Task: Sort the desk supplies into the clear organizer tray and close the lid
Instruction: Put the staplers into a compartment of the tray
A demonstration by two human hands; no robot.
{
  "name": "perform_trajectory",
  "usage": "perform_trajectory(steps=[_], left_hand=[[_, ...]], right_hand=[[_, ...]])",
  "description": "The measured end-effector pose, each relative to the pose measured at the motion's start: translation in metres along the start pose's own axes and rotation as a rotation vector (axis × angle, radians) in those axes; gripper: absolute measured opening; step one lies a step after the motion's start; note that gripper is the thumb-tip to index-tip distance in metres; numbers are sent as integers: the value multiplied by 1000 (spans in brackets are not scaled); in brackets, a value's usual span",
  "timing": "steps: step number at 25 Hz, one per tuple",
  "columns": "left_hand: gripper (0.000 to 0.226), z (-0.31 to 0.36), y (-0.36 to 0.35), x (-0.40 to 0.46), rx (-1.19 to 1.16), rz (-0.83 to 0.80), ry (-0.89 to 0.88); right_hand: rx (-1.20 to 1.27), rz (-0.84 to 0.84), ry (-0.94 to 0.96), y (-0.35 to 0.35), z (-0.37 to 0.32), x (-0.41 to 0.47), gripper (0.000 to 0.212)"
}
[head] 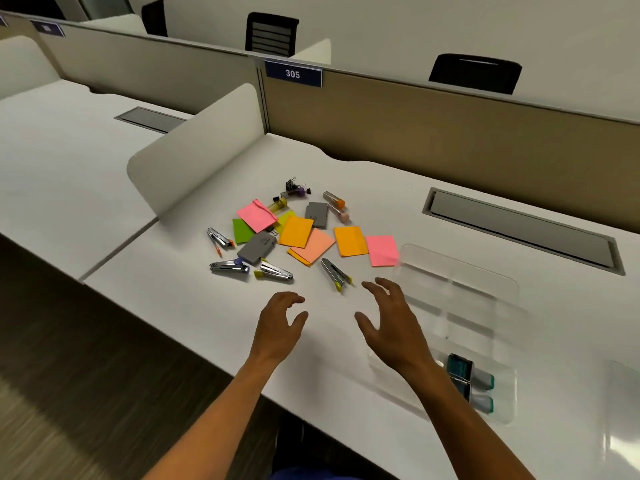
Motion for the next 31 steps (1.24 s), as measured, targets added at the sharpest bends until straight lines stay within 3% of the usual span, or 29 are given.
perform_trajectory(steps=[9, 15, 20, 23, 31], left_hand=[[35, -58, 32, 82, 62, -66, -64], [41, -73, 30, 124, 401, -174, -244], [52, -80, 25, 140, 482, -305, -261], [58, -87, 24, 144, 495, -353, -230], [35, -87, 29, 151, 493, -361, -205]], right_hand=[[-86, -78, -126, -65, -25, 74, 65], [-243, -155, -286, -94, -23, 109, 73], [-352, -198, -380, -107, -12, 120, 75], [-393, -209, -448, -113, -6, 119, 71], [-427, -98, -522, -113, -5, 118, 43]])
Point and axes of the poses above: each hand's wrist, its own x-axis towards the middle knuckle, its own y-axis out of the back of the hand, z = x × y, the point moved 4 cm from there along x, towards the middle knuckle, and after that the axes turned 2 degrees about -z, right-handed, at the moved point
